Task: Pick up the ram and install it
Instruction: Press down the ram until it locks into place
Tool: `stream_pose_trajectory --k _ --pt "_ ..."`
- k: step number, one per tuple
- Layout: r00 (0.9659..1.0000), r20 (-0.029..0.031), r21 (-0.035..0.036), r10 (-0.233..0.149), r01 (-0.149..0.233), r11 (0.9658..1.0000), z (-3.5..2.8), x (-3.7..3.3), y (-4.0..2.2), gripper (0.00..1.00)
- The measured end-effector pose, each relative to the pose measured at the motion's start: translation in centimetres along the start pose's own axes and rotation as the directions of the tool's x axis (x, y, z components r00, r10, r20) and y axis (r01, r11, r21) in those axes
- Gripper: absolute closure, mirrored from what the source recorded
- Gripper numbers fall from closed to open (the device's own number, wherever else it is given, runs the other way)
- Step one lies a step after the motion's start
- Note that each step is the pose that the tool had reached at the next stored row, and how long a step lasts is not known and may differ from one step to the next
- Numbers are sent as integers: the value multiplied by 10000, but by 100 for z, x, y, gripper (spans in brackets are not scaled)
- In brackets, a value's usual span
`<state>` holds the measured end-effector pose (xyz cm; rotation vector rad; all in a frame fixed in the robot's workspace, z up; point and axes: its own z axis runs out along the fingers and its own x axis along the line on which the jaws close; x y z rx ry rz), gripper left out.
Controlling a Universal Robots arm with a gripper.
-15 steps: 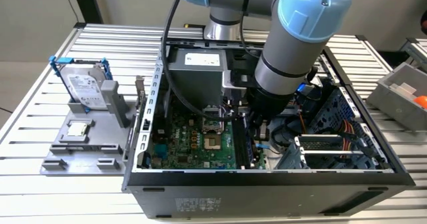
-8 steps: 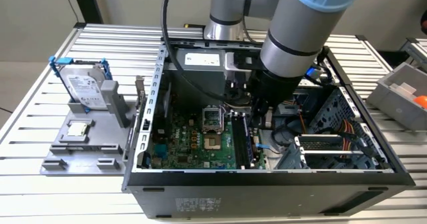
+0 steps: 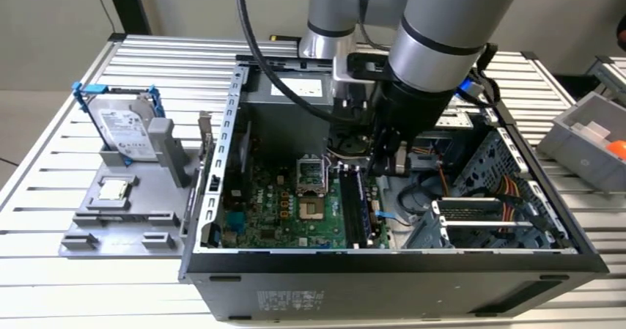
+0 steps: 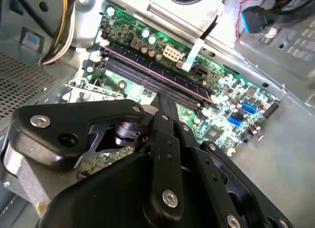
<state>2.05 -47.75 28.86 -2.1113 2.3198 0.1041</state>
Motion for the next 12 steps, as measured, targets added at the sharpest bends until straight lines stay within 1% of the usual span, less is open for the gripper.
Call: stream_pose_trajectory --k 2,3,12 --pt "10000 -1 -3 0 0 10000 -65 -3 3 100" --pt "10000 -4 -11 0 0 10000 -81 -4 4 100" --pt "10000 -6 -15 1 -1 10000 -81 -4 4 100"
